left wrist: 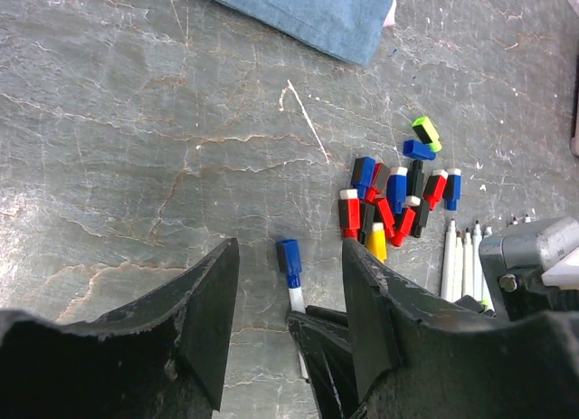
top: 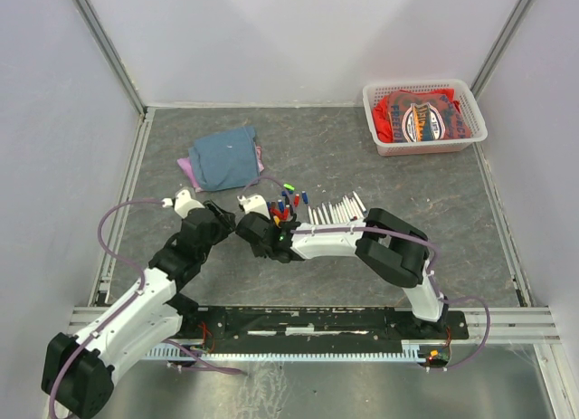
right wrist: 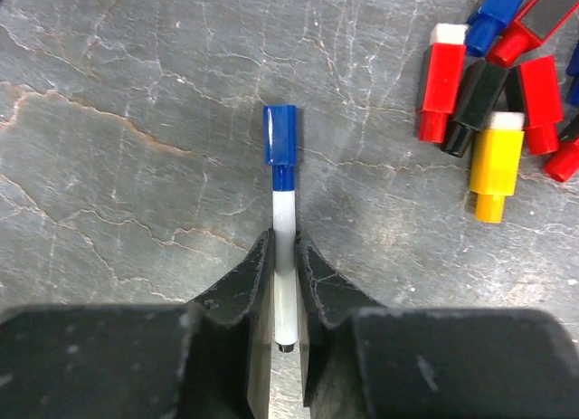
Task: Open the pen caps
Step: Pick up the pen from the center of the board.
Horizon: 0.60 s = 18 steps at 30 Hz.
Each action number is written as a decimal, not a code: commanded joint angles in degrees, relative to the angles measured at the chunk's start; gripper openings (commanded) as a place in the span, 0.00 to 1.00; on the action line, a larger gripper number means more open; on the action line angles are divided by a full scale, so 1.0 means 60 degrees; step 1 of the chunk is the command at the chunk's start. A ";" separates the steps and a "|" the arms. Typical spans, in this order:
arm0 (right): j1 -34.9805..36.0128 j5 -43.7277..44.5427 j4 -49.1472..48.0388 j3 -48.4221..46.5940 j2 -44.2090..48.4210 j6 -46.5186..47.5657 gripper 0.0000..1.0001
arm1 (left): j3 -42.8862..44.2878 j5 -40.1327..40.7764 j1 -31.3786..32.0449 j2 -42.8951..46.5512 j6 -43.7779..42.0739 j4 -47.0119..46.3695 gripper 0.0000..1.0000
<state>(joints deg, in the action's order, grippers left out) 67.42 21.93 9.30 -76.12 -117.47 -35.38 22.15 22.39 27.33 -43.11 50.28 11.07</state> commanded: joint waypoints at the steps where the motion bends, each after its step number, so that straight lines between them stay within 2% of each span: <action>1: 0.0253 -0.0433 0.0137 0.0417 -0.0381 -0.0504 0.15 | 0.0096 0.0144 -0.0080 0.0311 0.0274 0.0010 0.57; 6: 0.0262 -0.0298 -0.0100 0.0823 0.0161 -0.0492 0.02 | 0.0094 -0.0336 -0.0120 0.0120 0.0314 -0.0215 0.59; 18: 0.0248 -0.0544 -0.2077 0.3054 0.2448 -0.0739 0.01 | -0.0332 -0.2844 -0.0199 -0.0641 0.0445 -0.1770 0.61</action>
<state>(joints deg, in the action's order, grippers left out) 68.64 19.40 1.21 -60.77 -107.53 -38.76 20.62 11.07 26.68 -46.54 51.64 6.59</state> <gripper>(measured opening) 0.031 0.607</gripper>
